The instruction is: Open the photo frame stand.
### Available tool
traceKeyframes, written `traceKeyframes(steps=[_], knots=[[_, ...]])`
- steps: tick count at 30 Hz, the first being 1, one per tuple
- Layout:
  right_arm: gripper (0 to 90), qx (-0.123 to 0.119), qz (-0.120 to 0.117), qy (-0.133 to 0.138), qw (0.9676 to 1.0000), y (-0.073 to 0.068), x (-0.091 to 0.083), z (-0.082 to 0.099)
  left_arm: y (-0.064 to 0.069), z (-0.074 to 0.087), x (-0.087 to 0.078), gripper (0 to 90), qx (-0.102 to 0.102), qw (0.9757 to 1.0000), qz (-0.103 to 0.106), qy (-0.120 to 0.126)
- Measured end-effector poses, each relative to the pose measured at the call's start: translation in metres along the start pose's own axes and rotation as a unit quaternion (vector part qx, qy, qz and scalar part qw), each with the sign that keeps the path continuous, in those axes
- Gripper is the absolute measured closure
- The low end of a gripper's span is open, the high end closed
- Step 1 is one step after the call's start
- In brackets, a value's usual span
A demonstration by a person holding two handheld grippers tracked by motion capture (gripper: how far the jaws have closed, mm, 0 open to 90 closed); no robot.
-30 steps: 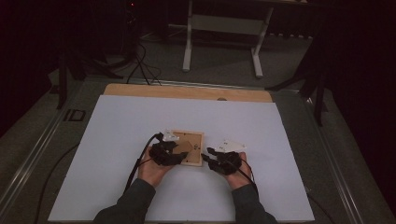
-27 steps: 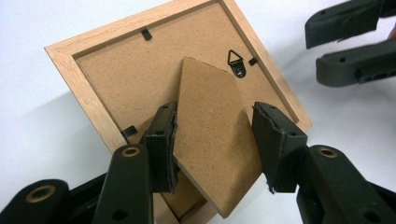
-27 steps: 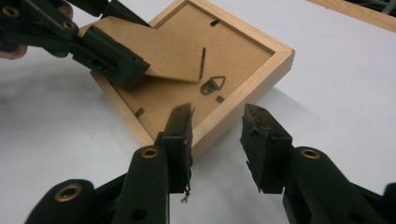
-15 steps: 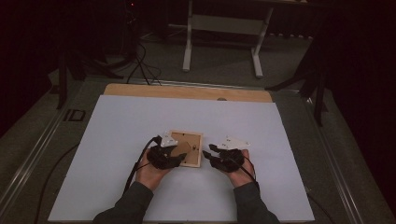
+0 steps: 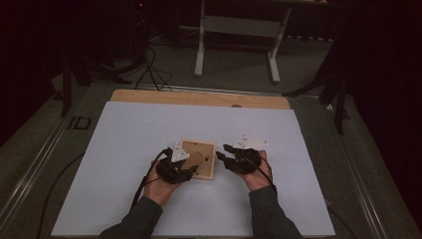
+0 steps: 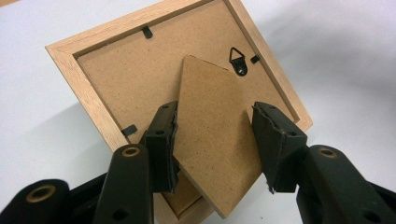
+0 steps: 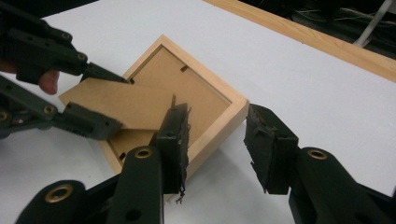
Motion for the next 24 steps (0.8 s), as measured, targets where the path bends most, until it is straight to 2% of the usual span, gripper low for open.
traceKeyframes(steps=[5, 10, 16, 20, 23, 24], knots=[[57.5, -0.001, 0.003, 0.001, 1.0000, 0.003, 0.000, -0.006, 0.002, 0.002, -0.001, 53.8, 0.006, 0.9999, -0.004, 0.009], [56.1, 0.011, -0.001, 0.003, 0.9999, 0.007, 0.000, -0.011, 0.004, 0.003, -0.002, 53.8, 0.013, 0.9998, -0.011, 0.014], [54.8, 0.018, -0.004, -0.011, 0.9998, 0.011, 0.006, -0.015, 0.006, 0.005, -0.005, 53.8, 0.025, 0.9993, -0.015, 0.021], [53.2, 0.017, -0.009, -0.020, 0.9996, 0.012, 0.010, -0.015, 0.008, 0.007, -0.005, 53.9, 0.026, 0.9991, -0.019, 0.026], [51.3, 0.019, -0.015, -0.027, 0.9993, 0.012, 0.014, -0.014, 0.009, 0.009, -0.007, 53.8, 0.030, 0.9989, -0.022, 0.030], [48.2, 0.016, -0.023, -0.037, 0.9989, 0.012, 0.019, -0.012, 0.009, 0.010, -0.007, 53.9, 0.033, 0.9987, -0.023, 0.031]])
Point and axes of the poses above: each handheld gripper's, and its own axes: x roughly forward along the jaws, z roughly out of its underside, y roughly to its right, the point moved 1 cm from there along x, roughly forward along the jaws, and after that the axes turned 2 degrees about -x, right-handed, at the moved point
